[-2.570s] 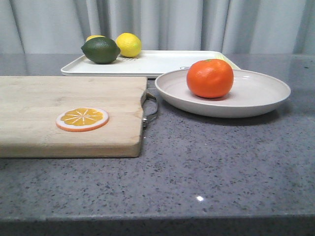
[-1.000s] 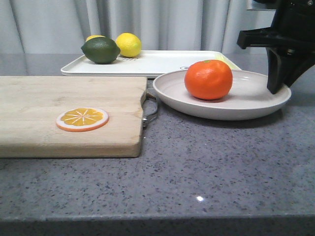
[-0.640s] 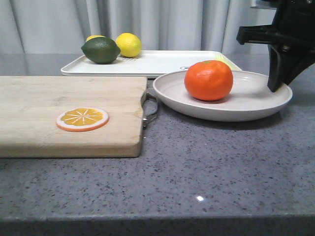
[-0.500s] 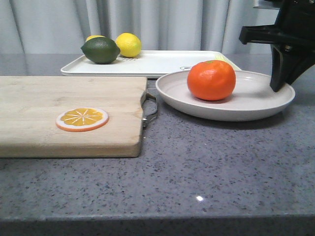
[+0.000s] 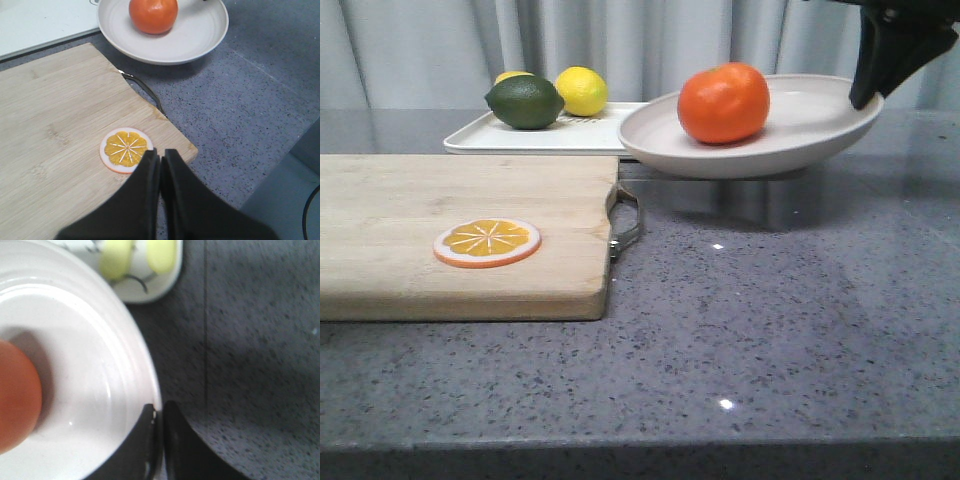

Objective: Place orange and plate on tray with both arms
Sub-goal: 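Lift the plate with the right gripper and lower it onto the tray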

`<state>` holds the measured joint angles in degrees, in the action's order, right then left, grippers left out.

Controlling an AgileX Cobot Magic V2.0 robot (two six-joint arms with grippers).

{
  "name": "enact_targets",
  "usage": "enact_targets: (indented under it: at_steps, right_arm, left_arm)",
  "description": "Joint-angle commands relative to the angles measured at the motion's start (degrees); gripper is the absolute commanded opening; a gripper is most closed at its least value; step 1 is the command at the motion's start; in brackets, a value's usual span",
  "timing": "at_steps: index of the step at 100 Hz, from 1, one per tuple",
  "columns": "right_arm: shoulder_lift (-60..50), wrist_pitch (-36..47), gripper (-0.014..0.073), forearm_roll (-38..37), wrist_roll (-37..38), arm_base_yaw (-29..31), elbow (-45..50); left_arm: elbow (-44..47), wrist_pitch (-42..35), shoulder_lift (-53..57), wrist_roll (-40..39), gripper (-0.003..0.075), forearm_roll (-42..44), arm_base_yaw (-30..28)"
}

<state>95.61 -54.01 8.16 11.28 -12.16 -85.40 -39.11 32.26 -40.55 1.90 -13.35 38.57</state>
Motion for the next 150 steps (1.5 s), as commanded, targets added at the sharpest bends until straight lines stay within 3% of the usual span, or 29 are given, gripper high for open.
enact_targets:
  at_steps: [1, 26, 56, 83, 150]
  right_arm:
    - [-2.82, 3.18, -0.0059, 2.7, 0.2, 0.35, -4.19]
    - [3.65, 0.57, -0.0059, 6.01, -2.53, 0.35, -14.87]
    - [20.55, -12.15, -0.0059, 9.96, -3.94, 0.35, -41.04]
    - [33.02, -18.4, -0.0059, 11.76, -3.84, 0.35, -61.24]
    - [39.6, -12.1, -0.0059, 15.52, -3.89, 2.89, -63.28]
  left_arm:
    - [-1.5, -3.65, 0.08, -0.46, -0.002, -0.56, -0.28]
    - [-1.5, -3.65, 0.08, -0.46, -0.002, -0.56, -0.28]
    - [-1.5, -3.65, 0.08, -0.46, -0.002, -0.67, -0.28]
    - [-1.5, -3.65, 0.08, -0.46, -0.002, -0.76, -0.28]
    - [-1.5, -3.9, 0.08, -0.46, -0.002, -1.04, -0.28]
